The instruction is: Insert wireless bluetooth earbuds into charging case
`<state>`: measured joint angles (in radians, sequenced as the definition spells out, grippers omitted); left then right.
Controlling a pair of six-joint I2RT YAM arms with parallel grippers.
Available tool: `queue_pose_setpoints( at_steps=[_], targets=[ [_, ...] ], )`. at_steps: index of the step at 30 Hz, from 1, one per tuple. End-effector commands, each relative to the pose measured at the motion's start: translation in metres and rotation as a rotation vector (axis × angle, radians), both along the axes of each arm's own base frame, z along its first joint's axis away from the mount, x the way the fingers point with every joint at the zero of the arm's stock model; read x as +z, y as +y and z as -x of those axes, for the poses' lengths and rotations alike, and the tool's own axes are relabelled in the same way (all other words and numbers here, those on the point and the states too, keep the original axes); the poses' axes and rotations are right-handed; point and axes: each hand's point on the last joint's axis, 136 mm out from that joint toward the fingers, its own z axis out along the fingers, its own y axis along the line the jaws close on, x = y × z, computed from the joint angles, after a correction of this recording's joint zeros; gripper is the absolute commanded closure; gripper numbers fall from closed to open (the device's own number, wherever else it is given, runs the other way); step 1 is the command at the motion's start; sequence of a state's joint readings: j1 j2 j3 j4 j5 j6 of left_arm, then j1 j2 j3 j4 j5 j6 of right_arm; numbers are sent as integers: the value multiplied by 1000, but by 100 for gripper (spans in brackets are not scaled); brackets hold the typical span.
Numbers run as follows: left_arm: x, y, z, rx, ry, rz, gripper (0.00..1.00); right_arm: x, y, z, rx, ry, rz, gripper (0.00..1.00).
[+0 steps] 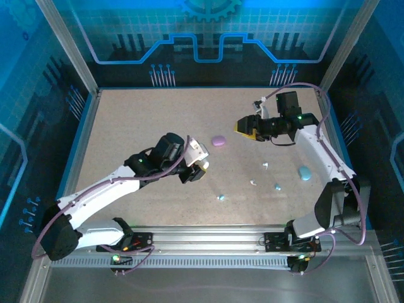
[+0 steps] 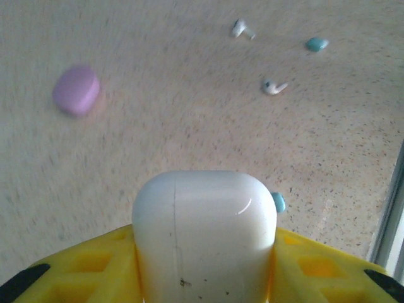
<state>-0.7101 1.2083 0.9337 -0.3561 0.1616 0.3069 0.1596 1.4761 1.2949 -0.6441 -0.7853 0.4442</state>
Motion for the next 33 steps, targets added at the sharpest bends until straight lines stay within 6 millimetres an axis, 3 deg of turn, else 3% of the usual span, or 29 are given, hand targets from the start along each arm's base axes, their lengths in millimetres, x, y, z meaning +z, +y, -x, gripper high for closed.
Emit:
queue_pose_setpoints(
  at_steps=[1, 11, 15, 27, 33],
  targets=[
    [39, -18, -2, -171, -197, 25, 58, 20, 21, 26, 119, -15, -72, 40],
    [54, -28, -9, -194, -215, 35, 58, 21, 75, 67, 342, 22, -90, 45],
    [54, -27, -10, -185, -220, 28, 58, 17, 88, 77, 387, 38, -94, 45],
    [56, -26, -13, -171, -226, 29, 57, 2, 101, 85, 434, 92, -64, 52],
    [54, -25, -15, -163, -226, 19, 56, -4, 103, 86, 444, 105, -53, 62]
  ],
)
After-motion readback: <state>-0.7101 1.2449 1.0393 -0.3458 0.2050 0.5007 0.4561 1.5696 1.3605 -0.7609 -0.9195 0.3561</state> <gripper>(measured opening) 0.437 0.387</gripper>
